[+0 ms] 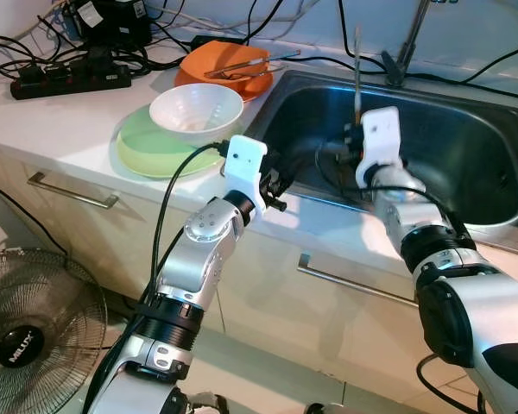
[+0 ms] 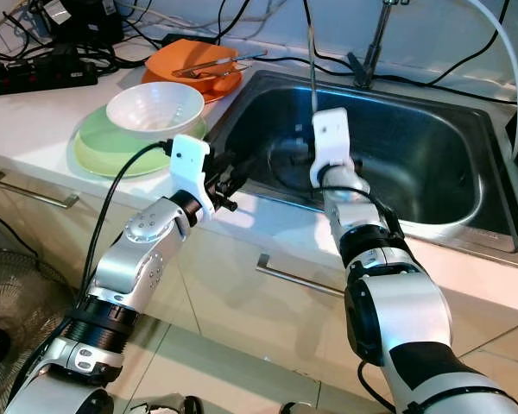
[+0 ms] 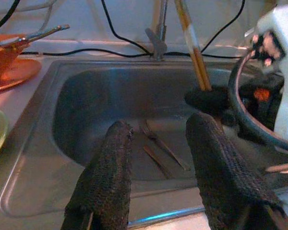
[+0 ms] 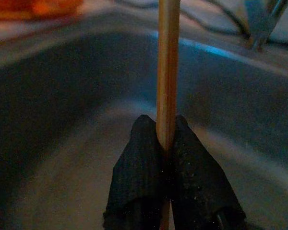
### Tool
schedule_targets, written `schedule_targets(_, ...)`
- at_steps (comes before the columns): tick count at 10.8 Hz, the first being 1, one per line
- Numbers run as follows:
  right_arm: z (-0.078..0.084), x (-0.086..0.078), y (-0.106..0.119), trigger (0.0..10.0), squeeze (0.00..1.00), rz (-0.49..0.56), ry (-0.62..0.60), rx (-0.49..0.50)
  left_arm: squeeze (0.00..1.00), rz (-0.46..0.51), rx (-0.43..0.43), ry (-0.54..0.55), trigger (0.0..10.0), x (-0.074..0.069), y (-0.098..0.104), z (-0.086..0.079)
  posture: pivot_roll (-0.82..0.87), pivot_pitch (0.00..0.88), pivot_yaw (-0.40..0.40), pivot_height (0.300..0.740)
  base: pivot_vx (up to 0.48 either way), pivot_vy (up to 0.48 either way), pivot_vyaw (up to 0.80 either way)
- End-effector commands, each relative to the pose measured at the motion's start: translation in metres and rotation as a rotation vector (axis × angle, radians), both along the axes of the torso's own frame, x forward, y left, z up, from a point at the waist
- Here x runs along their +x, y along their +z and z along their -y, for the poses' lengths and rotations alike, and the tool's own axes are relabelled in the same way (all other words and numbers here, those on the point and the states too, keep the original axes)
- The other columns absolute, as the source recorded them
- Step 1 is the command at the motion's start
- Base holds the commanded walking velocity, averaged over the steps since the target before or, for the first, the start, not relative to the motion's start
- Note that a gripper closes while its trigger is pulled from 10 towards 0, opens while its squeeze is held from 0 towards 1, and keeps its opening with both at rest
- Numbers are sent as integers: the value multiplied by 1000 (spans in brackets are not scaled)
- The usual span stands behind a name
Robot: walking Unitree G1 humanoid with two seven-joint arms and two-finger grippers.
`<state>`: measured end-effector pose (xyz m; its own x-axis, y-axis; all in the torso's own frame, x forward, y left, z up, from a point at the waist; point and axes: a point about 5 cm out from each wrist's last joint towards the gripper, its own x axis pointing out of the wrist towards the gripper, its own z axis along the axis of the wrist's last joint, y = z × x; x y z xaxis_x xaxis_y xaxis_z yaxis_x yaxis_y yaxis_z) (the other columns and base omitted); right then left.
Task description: Kitchen organization
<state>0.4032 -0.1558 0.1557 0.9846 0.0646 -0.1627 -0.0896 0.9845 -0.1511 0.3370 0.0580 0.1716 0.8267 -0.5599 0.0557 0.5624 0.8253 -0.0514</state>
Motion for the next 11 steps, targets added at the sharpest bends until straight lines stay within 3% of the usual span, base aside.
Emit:
schedule_targets(1,1,3,7,10000,0,-7,-9,-5,0,1,16,-1,10000,-2,0,1,108,56,-10,740,0,0,0)
schedule_targets(5,2,0,-7,10000,0,-121,-15,-22,0,-10,21,-2,10000,-6,-1,3,128,72,-18,740,0,0,0)
schedule_targets(6,-1,0,-8,10000,1000,-128,-7,-14,0,-11,22,1,10000,-6,0,3,130,75,-19,740,0,0,0)
schedule_targets(9,-5,0,-8,10000,1000,-123,3,-13,0,-13,20,3,10000,-6,0,2,129,79,-20,740,0,0,0)
schedule_targets(10,-6,0,-6,10000,141,-110,12,-31,0,-14,17,2,10000,-6,0,3,128,81,-20,740,0,0,0)
schedule_targets(11,-6,2,-1,10000,0,-74,17,-38,0,-5,14,5,10000,-6,1,3,127,83,-19,740,0,0,0)
